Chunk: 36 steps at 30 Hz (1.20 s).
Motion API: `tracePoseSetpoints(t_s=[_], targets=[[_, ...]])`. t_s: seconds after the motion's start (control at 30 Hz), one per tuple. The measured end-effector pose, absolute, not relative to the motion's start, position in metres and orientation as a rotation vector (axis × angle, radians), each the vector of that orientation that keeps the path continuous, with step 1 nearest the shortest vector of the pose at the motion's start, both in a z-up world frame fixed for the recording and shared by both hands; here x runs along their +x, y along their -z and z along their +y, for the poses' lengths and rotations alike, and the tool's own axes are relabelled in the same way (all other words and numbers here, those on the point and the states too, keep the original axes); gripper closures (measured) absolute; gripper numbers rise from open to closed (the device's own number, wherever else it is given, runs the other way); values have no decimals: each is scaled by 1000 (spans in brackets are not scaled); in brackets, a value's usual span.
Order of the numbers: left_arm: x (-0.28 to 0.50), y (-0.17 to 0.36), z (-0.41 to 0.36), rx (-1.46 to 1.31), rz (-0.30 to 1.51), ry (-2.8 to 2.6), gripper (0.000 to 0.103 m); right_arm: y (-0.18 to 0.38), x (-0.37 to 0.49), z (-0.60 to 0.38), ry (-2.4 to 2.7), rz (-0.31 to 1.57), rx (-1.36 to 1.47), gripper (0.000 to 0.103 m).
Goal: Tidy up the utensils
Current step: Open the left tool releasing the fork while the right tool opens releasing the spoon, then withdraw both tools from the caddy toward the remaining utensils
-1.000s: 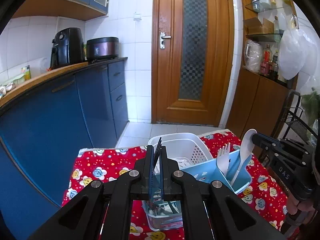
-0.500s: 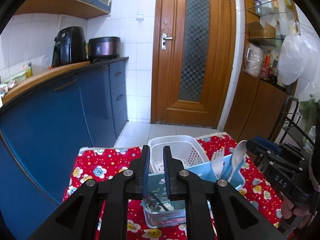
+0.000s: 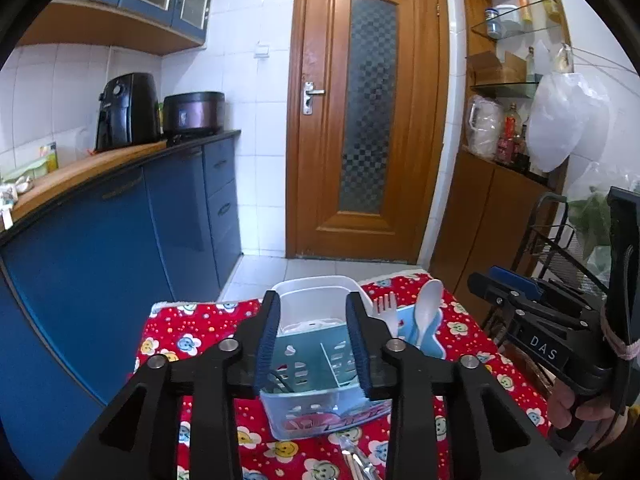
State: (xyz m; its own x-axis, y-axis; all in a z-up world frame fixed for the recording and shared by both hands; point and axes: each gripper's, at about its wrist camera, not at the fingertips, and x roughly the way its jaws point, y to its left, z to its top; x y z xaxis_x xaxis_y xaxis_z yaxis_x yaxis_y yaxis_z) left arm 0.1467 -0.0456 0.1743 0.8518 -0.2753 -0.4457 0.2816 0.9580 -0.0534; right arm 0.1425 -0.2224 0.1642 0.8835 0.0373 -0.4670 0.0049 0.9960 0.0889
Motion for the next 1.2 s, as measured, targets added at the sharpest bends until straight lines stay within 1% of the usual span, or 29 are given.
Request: tracePoseSetpoints(t_s=[0.2,0.3,0.53,0.77,1.2], targets=[[129,-177,-43,13,464,294,65,-169,122,-222,-33,495,104,69],[120,-178,-40,3,463,294,65,-169,112,-221,-42,498,106,67],[104,-170,-28,-20,495,288,64,-159,95,-218,-63,539,110,65],[98,-143,-18,-51,585,290,64,-129,88,-214,-74,617,128,65],[104,-78,-13,-56,752,271,64,-73,93,-209,-92,765,165,65]])
